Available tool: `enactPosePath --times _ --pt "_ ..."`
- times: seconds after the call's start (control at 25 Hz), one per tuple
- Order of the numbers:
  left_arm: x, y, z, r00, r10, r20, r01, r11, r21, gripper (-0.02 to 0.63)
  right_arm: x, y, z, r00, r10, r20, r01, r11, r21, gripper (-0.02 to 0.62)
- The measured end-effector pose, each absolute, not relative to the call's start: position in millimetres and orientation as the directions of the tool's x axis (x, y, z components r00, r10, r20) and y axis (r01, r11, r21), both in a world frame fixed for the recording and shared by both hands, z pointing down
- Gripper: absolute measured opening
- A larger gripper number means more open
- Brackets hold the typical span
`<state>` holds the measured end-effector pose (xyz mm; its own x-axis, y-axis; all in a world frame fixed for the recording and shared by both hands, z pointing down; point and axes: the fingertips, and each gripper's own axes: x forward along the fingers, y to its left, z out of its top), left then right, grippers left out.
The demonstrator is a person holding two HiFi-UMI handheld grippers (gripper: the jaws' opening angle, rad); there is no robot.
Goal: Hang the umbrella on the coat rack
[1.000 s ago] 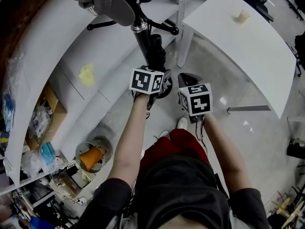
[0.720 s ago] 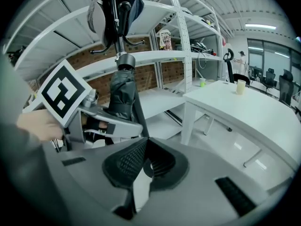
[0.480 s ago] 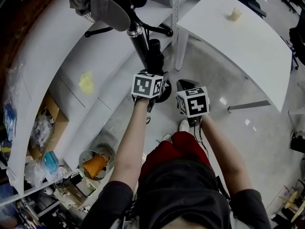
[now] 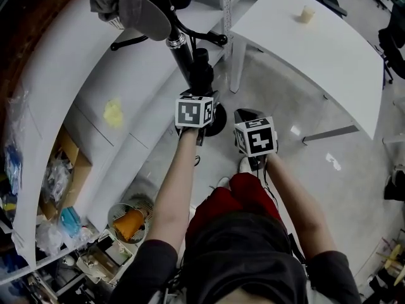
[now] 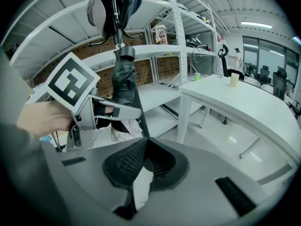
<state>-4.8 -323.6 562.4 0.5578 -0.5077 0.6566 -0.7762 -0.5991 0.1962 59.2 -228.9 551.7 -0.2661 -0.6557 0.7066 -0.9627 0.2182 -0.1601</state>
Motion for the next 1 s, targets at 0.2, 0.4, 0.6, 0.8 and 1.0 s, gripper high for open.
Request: enactPosePath --times 0.2,0.4,0.6,0.8,1.0 --pt "-10 -326 562 0.553 -0.521 0.65 -0.783 -0.591 0.193 0.261 55 -223 553 -0.259 -0.658 0.707 -0.965 0.214 -0.154 0.018" --pt "-14 -326 563 0.556 -0.52 0.649 -0.783 -0.589 0.198 0.265 52 -219 555 -0.246 -0.659 0.711 -0.968 0.205 -0.146 0.018" --pt "-21 -326 565 0.546 -0.526 0.652 -0.79 -0.582 0.191 0.273 51 -217 554 -0.236 -0.659 0.714 -0.97 0.2 -0.137 0.018" --pt "-29 -320 573 0.55 -0.507 0.664 -0.79 -0.573 0.216 0.281 48 -215 554 -0.234 -0.659 0.715 -0.971 0.202 -0.131 0.018" --pt "-45 -306 588 0.539 -0.5 0.678 -0.806 -0.541 0.241 0.281 44 -210 558 -0.236 -0.65 0.722 -0.969 0.208 -0.13 0.018"
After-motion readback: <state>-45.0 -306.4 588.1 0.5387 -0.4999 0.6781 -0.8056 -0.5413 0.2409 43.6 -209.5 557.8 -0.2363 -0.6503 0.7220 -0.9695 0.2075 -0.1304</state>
